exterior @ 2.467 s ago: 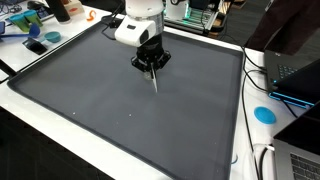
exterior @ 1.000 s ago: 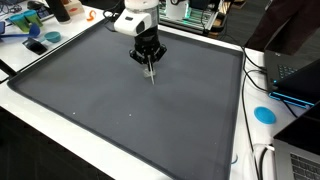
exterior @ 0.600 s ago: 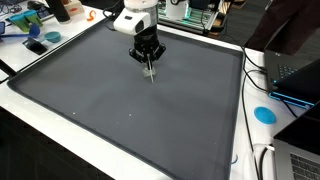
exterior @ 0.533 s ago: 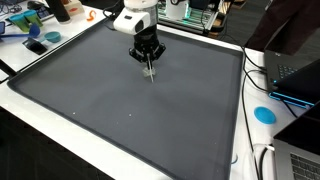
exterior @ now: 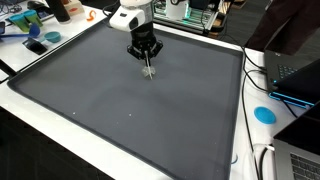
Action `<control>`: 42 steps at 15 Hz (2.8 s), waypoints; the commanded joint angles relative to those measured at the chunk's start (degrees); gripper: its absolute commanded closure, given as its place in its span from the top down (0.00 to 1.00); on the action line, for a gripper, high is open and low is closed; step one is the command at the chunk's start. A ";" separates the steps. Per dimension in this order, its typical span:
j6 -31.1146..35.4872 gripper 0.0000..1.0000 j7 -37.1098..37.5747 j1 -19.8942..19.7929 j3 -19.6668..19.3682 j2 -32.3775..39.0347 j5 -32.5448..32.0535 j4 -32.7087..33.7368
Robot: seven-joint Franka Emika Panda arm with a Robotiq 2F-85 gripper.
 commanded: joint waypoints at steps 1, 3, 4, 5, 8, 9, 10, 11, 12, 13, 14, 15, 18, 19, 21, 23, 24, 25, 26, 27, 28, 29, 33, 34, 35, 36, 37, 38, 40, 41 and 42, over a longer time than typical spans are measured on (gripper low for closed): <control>0.29 0.01 -2.24 -1.78 -1.00 1.60 0.19 -6.01; 0.16 0.01 -1.90 -1.84 -1.43 1.18 -0.08 -6.58; 0.17 0.01 -1.82 -1.89 -1.59 1.05 -0.23 -6.89; 0.20 0.01 -1.89 -2.00 -1.66 1.01 -0.20 -7.12; 0.22 0.01 -1.86 -2.14 -1.93 0.87 -0.31 -7.64; 0.19 0.01 -1.88 -2.20 -1.99 0.85 -0.34 -7.77; 0.10 0.01 -1.98 -2.33 -1.99 0.78 -0.24 -7.92; 0.28 0.01 -2.04 -2.46 -1.95 0.76 0.02 -8.08; 0.86 0.01 -2.27 -2.52 -1.79 1.01 0.36 -8.13; 1.05 0.01 -2.08 -2.43 -1.83 1.23 0.33 -8.05; 1.19 0.01 -2.09 -2.38 -1.69 1.57 0.50 -7.76; 1.46 0.01 -1.89 -2.23 -1.68 1.82 0.47 -7.55; 2.48 0.01 -0.95 -1.60 -1.93 2.52 -0.33 -7.02; 3.27 0.01 0.35 -0.90 -2.57 2.76 -1.71 -6.86; 4.72 0.01 2.37 0.19 -3.64 3.04 -4.23 -6.58; 5.63 0.01 4.47 1.21 -4.62 3.01 -6.60 -6.25; 5.96 0.01 5.62 1.73 -5.10 3.01 -7.80 -6.15; 6.25 0.01 6.73 2.22 -5.52 2.90 -8.93 -6.07; 6.39 0.01 7.74 2.59 -5.81 2.78 -9.78 -6.03; 6.41 0.01 8.67 2.94 -6.10 2.47 -10.49 -6.00; 6.26 0.01 9.31 3.19 -6.27 2.24 -10.95 -5.97; 6.23 0.01 10.22 3.52 -6.59 2.01 -11.68 -5.96; 6.24 0.01 13.18 4.56 -7.74 0.82 -14.16 -6.05; 6.33 0.01 14.12 4.92 -8.19 0.70 -15.13 -6.08; 6.71 0.01 15.66 5.46 -9.04 0.65 -16.79 -6.11; 7.06 0.01 16.62 5.67 -9.34 0.58 -17.57 -6.18; 7.70 0.01 18.04 6.08 -9.87 0.31 -18.72 -6.37; 8.10 0.01 19.19 6.44 -10.26 0.06 -19.64 -6.60; 8.25 0.01 20.75 6.78 -10.62 -0.33 -20.62 -6.88; 8.22 0.01 21.88 7.14 -11.13 -0.43 -21.65 -6.88; 8.15 0.01 22.79 7.33 -11.50 -0.70 -22.26 -6.85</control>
